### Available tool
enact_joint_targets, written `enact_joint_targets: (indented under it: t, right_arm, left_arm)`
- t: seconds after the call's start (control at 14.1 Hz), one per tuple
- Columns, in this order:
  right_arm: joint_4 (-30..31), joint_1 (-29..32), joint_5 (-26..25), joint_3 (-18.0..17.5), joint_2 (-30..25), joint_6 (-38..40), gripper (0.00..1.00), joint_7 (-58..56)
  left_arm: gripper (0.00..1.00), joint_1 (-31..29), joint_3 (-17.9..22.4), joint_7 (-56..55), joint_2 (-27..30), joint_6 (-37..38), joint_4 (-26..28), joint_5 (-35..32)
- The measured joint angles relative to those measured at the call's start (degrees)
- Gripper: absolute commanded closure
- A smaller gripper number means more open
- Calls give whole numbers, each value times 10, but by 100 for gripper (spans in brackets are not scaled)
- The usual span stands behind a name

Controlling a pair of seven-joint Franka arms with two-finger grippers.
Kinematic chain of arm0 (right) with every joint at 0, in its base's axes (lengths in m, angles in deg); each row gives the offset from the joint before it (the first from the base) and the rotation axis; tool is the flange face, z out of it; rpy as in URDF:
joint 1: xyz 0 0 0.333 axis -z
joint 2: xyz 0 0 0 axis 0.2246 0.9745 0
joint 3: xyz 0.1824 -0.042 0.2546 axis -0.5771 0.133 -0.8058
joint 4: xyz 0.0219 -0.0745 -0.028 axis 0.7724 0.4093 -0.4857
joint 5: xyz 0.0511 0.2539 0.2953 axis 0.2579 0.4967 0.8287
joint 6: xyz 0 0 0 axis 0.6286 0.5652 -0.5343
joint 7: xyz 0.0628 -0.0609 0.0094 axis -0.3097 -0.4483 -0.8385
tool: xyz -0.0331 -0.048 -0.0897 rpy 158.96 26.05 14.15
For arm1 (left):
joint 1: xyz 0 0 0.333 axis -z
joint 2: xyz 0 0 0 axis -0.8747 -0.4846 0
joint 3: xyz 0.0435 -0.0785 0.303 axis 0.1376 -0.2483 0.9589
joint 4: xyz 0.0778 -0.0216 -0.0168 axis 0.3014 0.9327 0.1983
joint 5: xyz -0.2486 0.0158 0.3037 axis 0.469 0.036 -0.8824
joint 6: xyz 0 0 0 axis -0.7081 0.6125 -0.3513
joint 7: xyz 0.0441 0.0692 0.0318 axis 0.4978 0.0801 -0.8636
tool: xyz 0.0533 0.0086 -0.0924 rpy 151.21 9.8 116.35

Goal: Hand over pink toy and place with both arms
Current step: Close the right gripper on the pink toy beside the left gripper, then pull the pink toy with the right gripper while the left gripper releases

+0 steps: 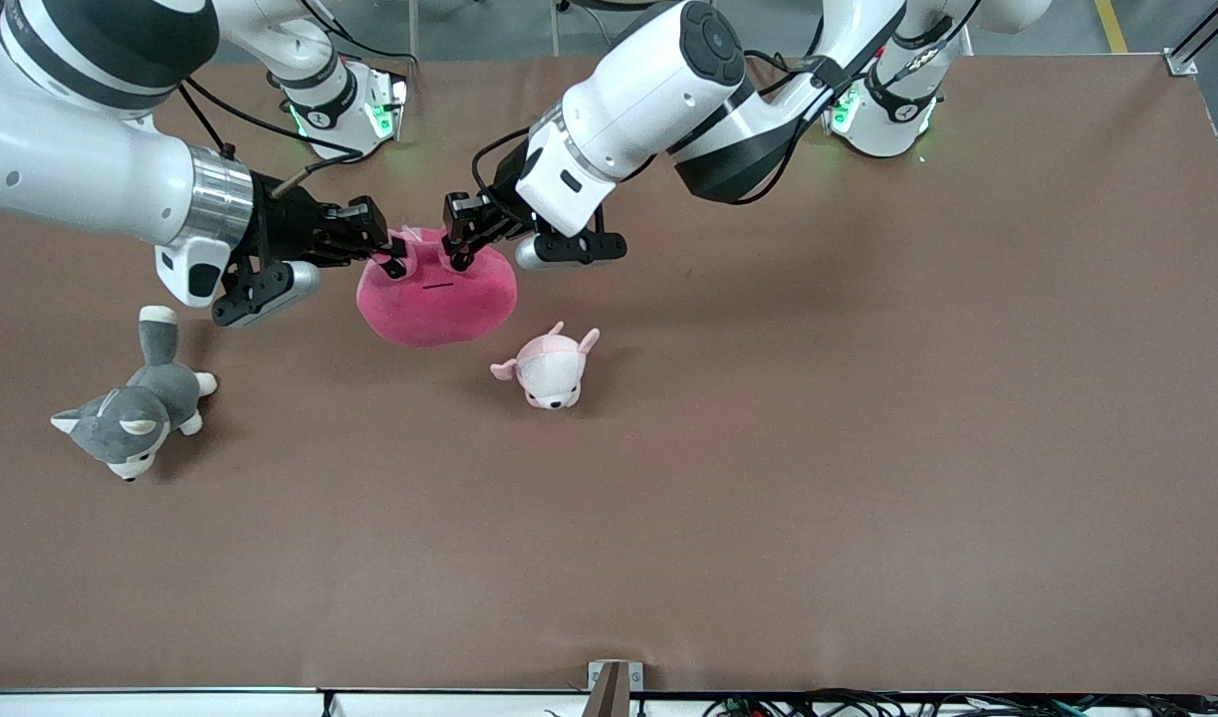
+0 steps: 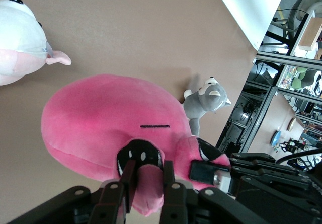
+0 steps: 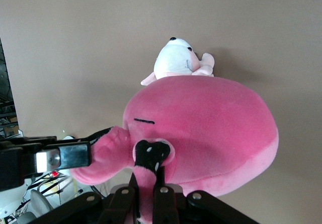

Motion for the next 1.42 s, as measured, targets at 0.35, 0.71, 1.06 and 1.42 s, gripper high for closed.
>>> enact_joint_targets:
  t: [0.35, 0.71, 1.06, 1.42]
  right_arm:
    - [0, 21, -7, 9, 1, 18, 98, 0]
    - [2, 97, -34, 13, 17, 28, 98, -56]
    - [7, 177, -37, 15, 87, 26, 98, -136]
    - [7, 196, -32, 15, 138, 16, 98, -156]
  left_arm:
    - [0, -1, 3, 0, 0, -2, -3, 0]
    - [0, -4, 31, 0, 0, -2, -10, 0]
    - [0, -11, 83, 1, 2, 27, -11, -65]
    - [0, -81, 102, 59, 39, 220, -16, -178]
